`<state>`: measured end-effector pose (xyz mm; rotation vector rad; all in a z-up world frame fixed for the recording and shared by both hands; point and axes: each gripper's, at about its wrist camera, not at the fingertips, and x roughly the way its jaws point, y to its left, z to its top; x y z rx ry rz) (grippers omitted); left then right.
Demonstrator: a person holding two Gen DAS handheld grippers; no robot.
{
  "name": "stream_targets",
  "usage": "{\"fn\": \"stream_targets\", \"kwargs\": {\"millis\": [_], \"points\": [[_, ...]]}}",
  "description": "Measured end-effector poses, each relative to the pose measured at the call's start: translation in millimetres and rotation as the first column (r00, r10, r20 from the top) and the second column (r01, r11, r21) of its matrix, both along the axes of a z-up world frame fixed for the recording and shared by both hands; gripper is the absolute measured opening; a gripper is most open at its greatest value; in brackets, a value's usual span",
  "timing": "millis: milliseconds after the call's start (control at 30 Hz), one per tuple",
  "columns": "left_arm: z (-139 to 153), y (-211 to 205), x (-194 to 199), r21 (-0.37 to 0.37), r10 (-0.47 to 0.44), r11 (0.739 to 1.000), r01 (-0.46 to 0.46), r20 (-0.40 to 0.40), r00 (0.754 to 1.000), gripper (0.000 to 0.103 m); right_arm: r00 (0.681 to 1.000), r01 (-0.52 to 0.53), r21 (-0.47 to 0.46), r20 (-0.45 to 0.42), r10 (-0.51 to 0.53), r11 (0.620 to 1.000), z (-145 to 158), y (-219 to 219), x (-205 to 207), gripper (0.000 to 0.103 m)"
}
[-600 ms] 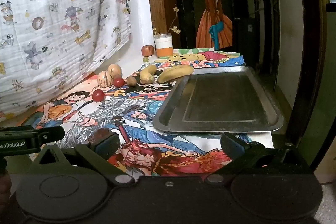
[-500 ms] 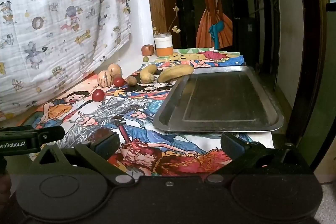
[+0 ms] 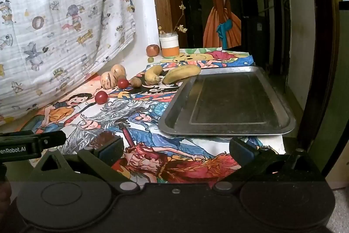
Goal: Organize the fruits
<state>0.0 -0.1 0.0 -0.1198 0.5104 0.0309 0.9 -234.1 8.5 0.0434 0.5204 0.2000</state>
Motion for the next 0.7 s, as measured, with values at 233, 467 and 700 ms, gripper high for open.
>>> {"fn": "stream_targets", "kwargs": {"millis": [233,467,700], "points": [[0.0,0.1,0.0,-0.001,0.0,1.0,0.0,-0.003,1.0,0.103,1.0,0.0,0.0,-0.003,0.0,1.0,0.2,-0.1,0.6,0.103],[0.0,0.1,0.0,-0.001,0.0,1.0,0.0,-0.004,1.0,0.103,1.0,0.0,0.0,-0.005,0.0,1.0,0.7,-0.8,0.6,0.103],[0.1,-0.1,-0.7,-0.001,0.0,1.0,0.0,-0.006,1.0,0.103,1.0,0.0,0.001,-0.007,0.0,1.0,0.0,-1.0,0.9,0.103]]}}
